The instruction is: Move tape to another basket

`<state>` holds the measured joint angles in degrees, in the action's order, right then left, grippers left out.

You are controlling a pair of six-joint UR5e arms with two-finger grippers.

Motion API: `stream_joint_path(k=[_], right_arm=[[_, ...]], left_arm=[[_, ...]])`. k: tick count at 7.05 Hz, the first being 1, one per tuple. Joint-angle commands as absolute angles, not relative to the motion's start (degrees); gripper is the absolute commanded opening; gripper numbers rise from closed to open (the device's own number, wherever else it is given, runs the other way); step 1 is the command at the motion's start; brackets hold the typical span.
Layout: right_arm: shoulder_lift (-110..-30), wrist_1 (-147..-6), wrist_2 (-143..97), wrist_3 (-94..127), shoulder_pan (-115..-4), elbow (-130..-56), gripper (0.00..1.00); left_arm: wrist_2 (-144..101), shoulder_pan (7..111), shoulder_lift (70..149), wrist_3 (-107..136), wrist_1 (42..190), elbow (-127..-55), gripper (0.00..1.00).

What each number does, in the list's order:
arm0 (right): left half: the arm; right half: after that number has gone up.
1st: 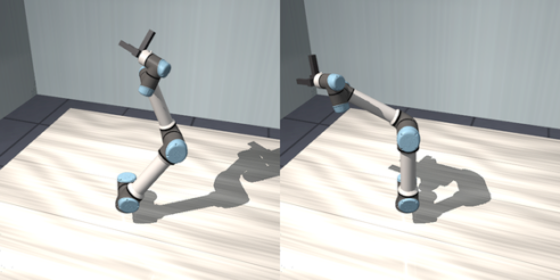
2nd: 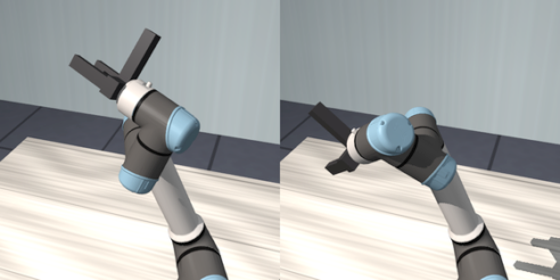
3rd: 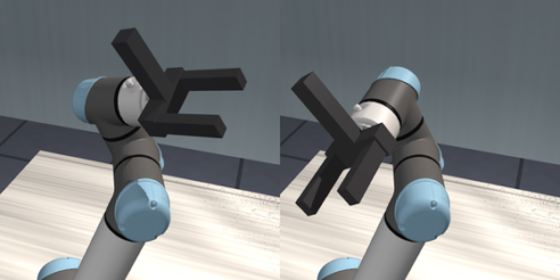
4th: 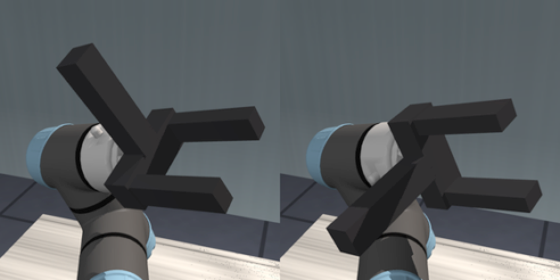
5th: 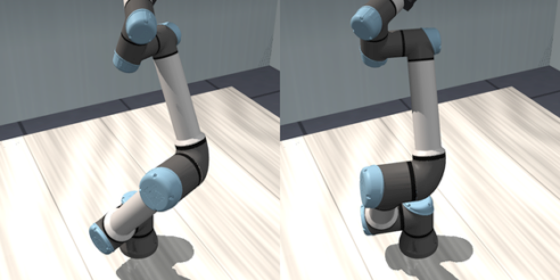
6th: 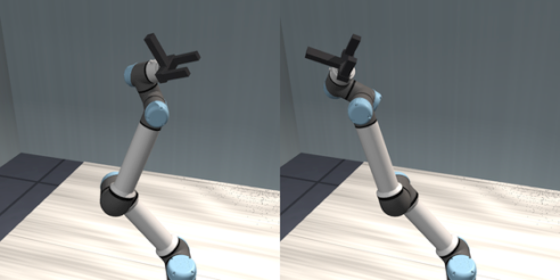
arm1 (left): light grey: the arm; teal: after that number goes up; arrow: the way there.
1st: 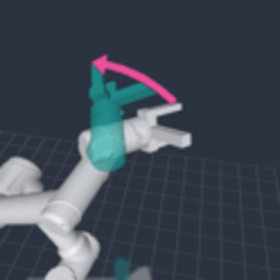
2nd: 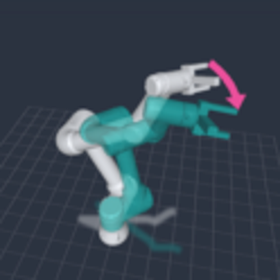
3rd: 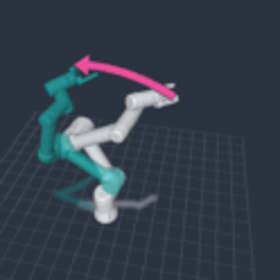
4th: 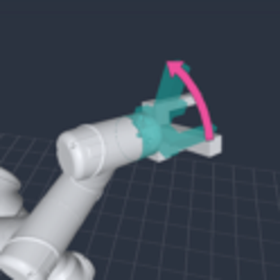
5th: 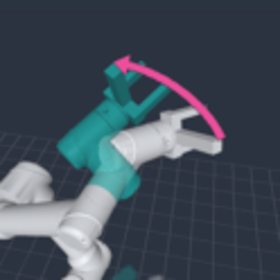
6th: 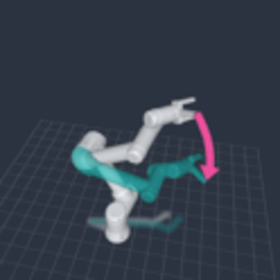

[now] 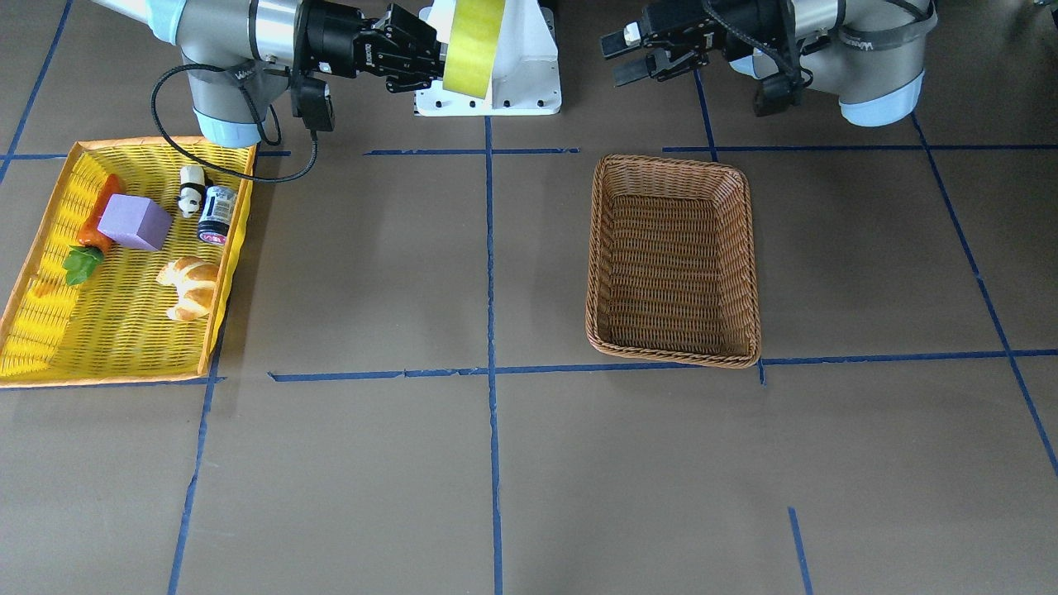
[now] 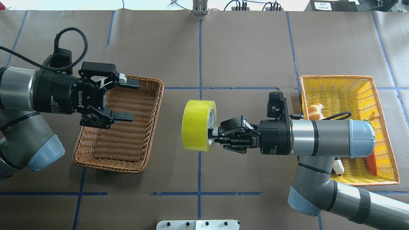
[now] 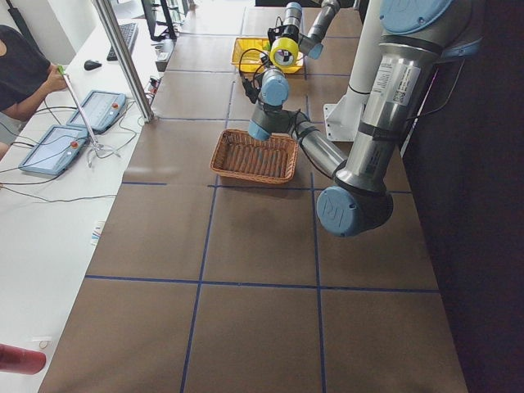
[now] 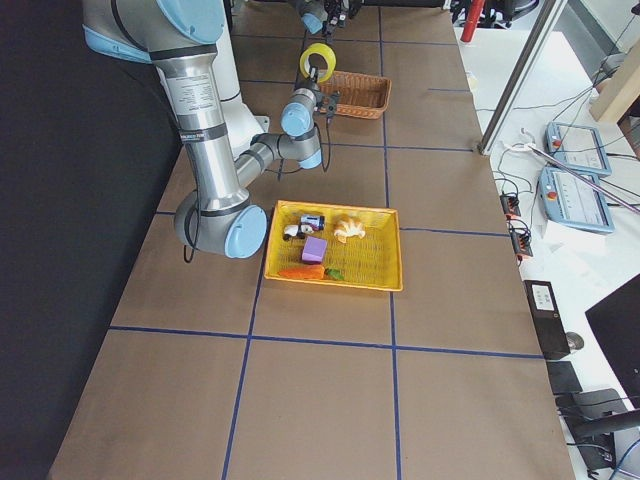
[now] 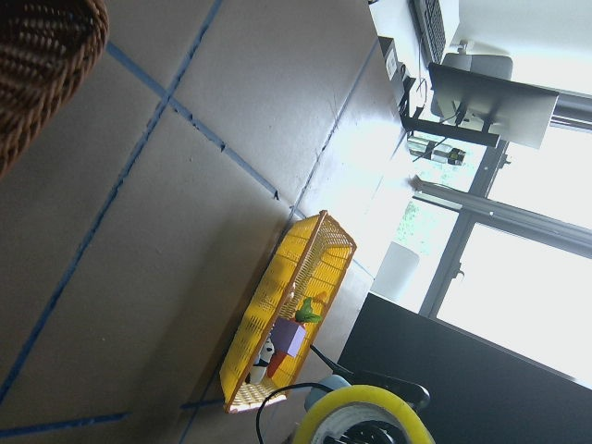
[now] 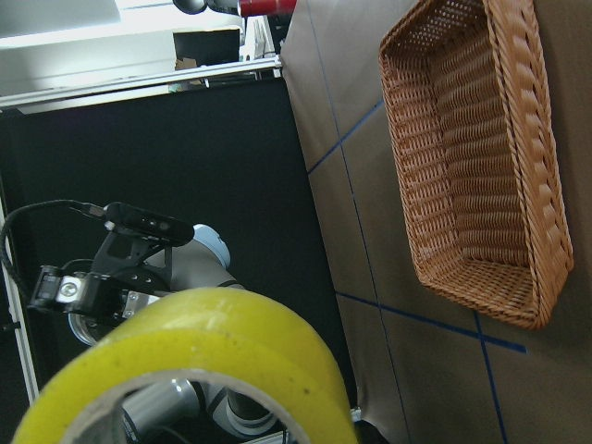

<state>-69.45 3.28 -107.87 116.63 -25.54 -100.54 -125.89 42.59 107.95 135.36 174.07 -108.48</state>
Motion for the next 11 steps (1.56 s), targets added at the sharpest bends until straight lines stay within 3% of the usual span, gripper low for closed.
stream_joint_path(k=[1, 3, 11], right_arm=[[-67.94, 1.58, -111.88, 116.63, -25.4, -100.63, 0.02], [-67.85, 1.58, -111.88, 116.63, -25.14, -100.9, 0.02], [-67.85, 2.55, -111.97, 116.54, -23.2, -101.25, 0.04]], left_arm=[[-123.68, 40.08, 108.28, 137.36, 174.81, -111.35, 1.0], [-111.23, 34.57, 108.28, 140.0, 180.94, -111.1, 1.0], [-104.59, 26.63, 110.74, 139.92, 181.14, -110.13, 1.0]])
